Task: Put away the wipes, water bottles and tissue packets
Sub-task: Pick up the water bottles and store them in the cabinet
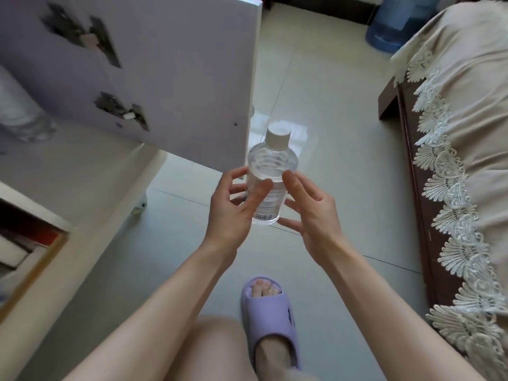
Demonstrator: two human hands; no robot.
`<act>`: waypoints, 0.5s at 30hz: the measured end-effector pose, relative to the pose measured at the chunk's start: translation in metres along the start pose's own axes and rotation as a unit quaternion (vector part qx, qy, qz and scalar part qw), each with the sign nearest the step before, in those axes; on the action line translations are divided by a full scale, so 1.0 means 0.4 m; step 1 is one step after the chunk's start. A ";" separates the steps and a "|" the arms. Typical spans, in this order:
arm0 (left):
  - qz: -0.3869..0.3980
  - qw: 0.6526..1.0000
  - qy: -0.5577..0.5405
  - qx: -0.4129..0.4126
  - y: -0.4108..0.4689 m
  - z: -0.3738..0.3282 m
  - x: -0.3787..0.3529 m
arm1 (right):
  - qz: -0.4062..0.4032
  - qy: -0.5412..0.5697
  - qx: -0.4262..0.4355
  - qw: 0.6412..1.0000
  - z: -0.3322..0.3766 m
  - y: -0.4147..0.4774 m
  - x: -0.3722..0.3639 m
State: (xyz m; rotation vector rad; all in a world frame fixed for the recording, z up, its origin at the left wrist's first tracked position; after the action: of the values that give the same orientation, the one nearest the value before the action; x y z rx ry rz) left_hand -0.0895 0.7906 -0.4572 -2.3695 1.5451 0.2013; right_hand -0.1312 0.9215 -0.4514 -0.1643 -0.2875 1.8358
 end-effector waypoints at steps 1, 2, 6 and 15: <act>-0.016 1.000 -0.003 -0.008 -0.011 -0.018 0.030 | 0.015 -0.010 0.002 1.000 0.012 -0.008 -0.031; -0.028 0.999 -0.004 -0.017 -0.021 -0.033 0.059 | 0.031 -0.020 0.004 0.999 0.021 -0.013 -0.060; -0.073 0.997 -0.009 -0.037 -0.042 -0.087 0.155 | 0.077 -0.045 0.003 0.996 0.060 -0.014 -0.170; -0.201 0.971 -0.045 -0.120 0.027 -0.184 0.379 | 0.194 -0.063 0.016 0.979 0.130 0.083 -0.471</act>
State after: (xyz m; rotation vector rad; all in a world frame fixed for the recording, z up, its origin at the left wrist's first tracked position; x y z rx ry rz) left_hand -0.0405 0.6308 -0.4320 -2.7555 1.0175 0.4141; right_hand -0.1225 0.7262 -0.4175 -0.0848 -0.3311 2.2422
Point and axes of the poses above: each hand's wrist, its own y-axis towards the middle knuckle, its own x-axis out of the back of the hand, z = x × y, the point moved 2 cm from there along y, towards the middle knuckle, and after that the axes turned 9 degrees about -y, right-handed, at the moved point
